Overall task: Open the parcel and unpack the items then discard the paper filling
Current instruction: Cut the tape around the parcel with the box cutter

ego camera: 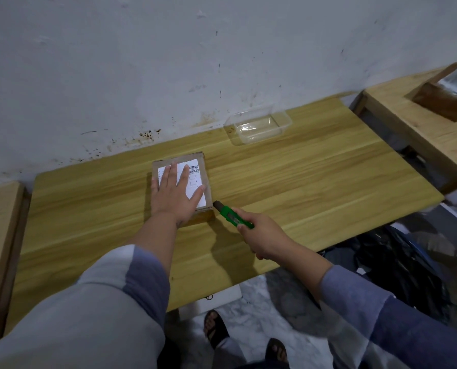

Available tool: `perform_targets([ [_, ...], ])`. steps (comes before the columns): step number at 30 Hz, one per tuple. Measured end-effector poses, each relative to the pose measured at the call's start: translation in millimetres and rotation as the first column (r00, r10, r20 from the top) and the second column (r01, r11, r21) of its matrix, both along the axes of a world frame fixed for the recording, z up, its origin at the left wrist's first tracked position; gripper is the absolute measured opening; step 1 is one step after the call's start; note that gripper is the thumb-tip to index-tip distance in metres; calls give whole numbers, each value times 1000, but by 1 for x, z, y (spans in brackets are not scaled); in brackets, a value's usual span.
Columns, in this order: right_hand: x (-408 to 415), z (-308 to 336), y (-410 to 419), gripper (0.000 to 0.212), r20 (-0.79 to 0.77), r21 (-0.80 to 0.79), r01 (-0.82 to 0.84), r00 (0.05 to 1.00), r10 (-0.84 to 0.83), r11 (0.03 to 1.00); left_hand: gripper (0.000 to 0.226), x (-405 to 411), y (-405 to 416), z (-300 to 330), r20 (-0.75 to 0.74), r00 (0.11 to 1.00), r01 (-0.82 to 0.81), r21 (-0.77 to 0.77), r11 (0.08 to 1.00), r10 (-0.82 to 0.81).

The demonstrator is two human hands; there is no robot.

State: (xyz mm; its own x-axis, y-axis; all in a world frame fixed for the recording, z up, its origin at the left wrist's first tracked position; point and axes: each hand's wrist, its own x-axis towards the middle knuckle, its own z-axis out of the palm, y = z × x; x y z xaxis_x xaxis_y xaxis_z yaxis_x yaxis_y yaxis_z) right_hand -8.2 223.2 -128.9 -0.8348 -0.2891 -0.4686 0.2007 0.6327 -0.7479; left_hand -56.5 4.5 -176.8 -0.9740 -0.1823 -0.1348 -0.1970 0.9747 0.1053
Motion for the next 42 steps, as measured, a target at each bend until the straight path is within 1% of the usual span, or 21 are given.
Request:
perform_targets([
  [4, 3, -4, 7, 46, 36, -14, 9, 999, -9, 1000, 75, -1, -1, -1, -4, 1000, 4, -2, 1000, -4],
  [8, -3, -6, 6, 49, 59, -71, 108, 993, -104, 992, 76, -1, -3, -2, -5, 1000, 16, 19, 1000, -16],
  [10, -10, -5, 1, 54, 67, -93, 136, 989, -130, 986, 79, -1, -5, 0, -8, 1000, 26, 67, 997, -25],
  [11, -15, -4, -2, 54, 71, -107, 147, 988, -139, 983, 82, 0, -7, 2, -15, 999, 40, 103, 994, -39],
  [13, -24, -2, -8, 42, 48, -122, 160, 987, -155, 980, 95, 5, -12, 7, -38, 995, 98, 163, 982, -93],
  [14, -27, -1, -12, 36, 26, -114, 162, 987, -160, 980, 103, 10, -17, 10, -50, 991, 132, 169, 977, -125],
  [15, -31, -1, -16, 32, 9, -99, 162, 987, -162, 982, 110, 16, -23, 11, -57, 987, 158, 158, 975, -151],
  [17, -36, -4, -25, 28, 7, -98, 172, 985, -172, 980, 117, 31, -36, 10, -66, 983, 178, 106, 978, -172],
  [20, -46, -10, -42, 30, -10, -143, 227, 973, -231, 963, 120, 45, -53, 4, -78, 986, 153, 81, 985, -146],
  [23, -57, -12, -62, 29, -75, -128, 219, 970, -230, 967, 116, 47, -60, -3, -89, 989, 126, 111, 986, -116],
  [26, -69, -13, -79, 29, -65, -166, 214, 972, -227, 963, 113, 45, -54, -7, -118, 989, 109, 125, 986, -95],
  [30, -91, -12, -89, 30, -87, -137, 196, 974, -209, 971, 107, 37, -39, -8, -156, 988, 13, 179, 984, 15],
  [32, -99, -5, -87, 32, -117, -121, 171, 976, -186, 978, 107, 33, -36, -9, -164, 985, -11, 199, 980, 45],
  [34, -100, 0, -80, 33, -185, -52, 113, 975, -121, 992, 107, 32, -36, -10, -166, 985, -15, 219, 976, 52],
  [36, -95, 3, -72, 33, -264, 23, 28, 964, -21, 999, 107, 32, -38, -10, -161, 986, -12, 232, 973, 51],
  [39, -84, -1, -63, 35, -287, 84, -112, 949, 131, 990, 107, 33, -37, -8, -152, 988, 1, 242, 970, 37],
  [42, -76, -2, -57, 34, -357, 232, -213, 889, 287, 949, 106, 35, -41, -4, -141, 990, 35, 243, 969, -1],
])
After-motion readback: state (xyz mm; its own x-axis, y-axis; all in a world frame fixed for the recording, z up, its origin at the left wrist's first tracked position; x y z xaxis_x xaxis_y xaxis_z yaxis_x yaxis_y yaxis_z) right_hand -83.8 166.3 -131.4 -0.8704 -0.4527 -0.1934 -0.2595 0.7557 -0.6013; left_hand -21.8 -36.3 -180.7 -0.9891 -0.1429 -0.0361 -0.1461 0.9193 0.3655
